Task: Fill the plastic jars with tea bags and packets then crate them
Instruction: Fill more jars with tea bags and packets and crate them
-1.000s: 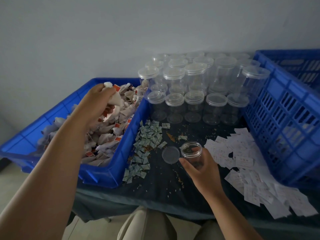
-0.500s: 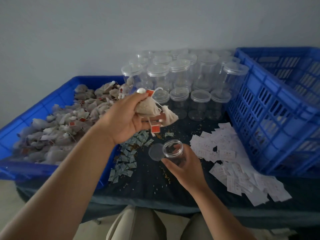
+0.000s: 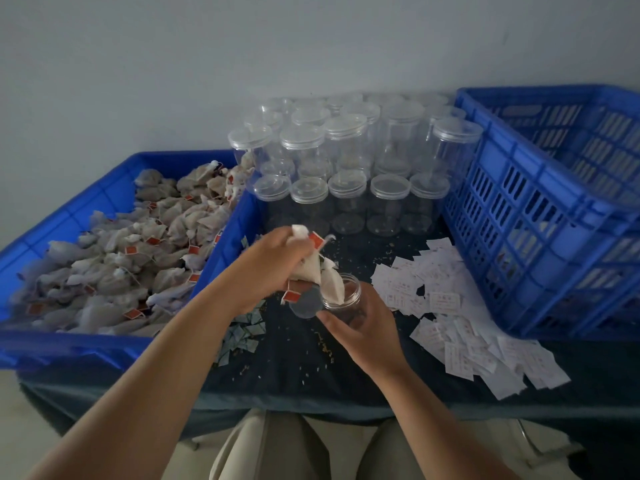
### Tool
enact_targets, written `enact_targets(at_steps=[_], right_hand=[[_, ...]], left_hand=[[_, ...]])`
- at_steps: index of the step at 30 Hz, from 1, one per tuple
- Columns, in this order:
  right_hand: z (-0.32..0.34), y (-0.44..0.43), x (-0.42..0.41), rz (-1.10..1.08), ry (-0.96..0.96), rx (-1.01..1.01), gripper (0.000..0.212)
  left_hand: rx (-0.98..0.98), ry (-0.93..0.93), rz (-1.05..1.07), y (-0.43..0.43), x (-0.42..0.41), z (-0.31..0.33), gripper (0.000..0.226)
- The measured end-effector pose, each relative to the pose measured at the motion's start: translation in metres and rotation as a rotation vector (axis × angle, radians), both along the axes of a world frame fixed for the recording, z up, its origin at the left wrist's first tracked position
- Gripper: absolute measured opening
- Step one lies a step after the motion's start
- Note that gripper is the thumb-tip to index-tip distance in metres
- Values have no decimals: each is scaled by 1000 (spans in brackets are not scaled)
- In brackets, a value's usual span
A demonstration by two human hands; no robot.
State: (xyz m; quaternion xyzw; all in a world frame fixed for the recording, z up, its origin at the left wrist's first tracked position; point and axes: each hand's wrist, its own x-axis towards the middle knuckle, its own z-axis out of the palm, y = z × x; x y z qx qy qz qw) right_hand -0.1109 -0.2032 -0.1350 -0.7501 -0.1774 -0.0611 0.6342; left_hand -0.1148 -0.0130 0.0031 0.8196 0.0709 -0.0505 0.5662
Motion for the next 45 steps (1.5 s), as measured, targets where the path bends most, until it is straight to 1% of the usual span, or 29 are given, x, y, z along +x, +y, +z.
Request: enact_targets(at_steps=[2, 3, 5, 7, 9, 12, 14, 17, 20, 22, 24, 26, 28, 30, 32, 35, 36, 37, 39, 41, 42, 43, 44, 45], right_hand=[[-1, -1, 0, 1, -19, -20, 42], [-1, -1, 0, -7, -40, -58, 41], [-2, -1, 0, -28, -80, -156, 42], [-3, 0, 1, -27, -88, -188, 39], [-4, 0, 2, -18, -80, -170, 40], [-4, -2, 1, -38, -43, -143, 47], [-3, -2, 1, -44, -34, -139, 47], [-1, -2, 0, -38, -30, -113, 47], [-1, -2, 0, -47, -42, -111, 46], [0, -2, 0, -48, -37, -100, 44], [1, -2, 0, -53, -34, -72, 40], [0, -2, 0, -63, -38, -57, 39], [-1, -2, 1, -64, -32, -59, 40], [-2, -2, 1, -61, -39, -67, 38], [-1, -2, 1, -66, -39, -45, 38], [0, -2, 2, -72, -31, -10, 41], [0, -2, 1, -73, -35, -11, 41], [0, -2, 1, -72, -34, -11, 41], [0, -2, 1, -69, -17, -26, 40], [0, -2, 0, -57, 3, -48, 37], [0, -2, 0, -45, 12, -48, 35], [0, -2, 0, -39, 21, -42, 34], [1, -3, 0, -39, 28, -33, 35], [2, -3, -1, -40, 27, -21, 35]], left_hand=[[368, -54, -210, -4, -6, -6, 29], [504, -92, -276, -7, -8, -9, 33], [660, -171, -308, -12, -5, -15, 42], [737, -226, -293, -14, -2, -15, 53], [711, -235, -241, -12, 0, -14, 53], [647, -220, -178, -10, 0, -11, 43], [622, -182, -174, -10, 0, -10, 41], [518, -152, -151, -11, -2, -7, 36], [510, -129, -176, -16, -4, -8, 39], [546, -191, -186, -20, -5, -11, 41], [556, -285, -119, -22, -5, -13, 40], [508, -275, -67, -21, -5, -11, 34], [575, -236, -115, -20, -6, -10, 31], [637, -235, -143, -19, -6, -12, 31], [595, -274, -70, -18, -6, -10, 30], [440, -363, 102, -15, -5, -3, 25], [431, -381, 108, -14, -5, -2, 24], [459, -383, 74, -14, -6, -1, 22], [552, -298, -119, -17, -9, -2, 24], [628, -174, -341, -19, -13, -7, 45], [657, -163, -383, -20, -15, -10, 55], [682, -205, -362, -21, -17, -11, 61], [713, -289, -309, -21, -19, -12, 61], [757, -370, -264, -22, -21, -14, 57]])
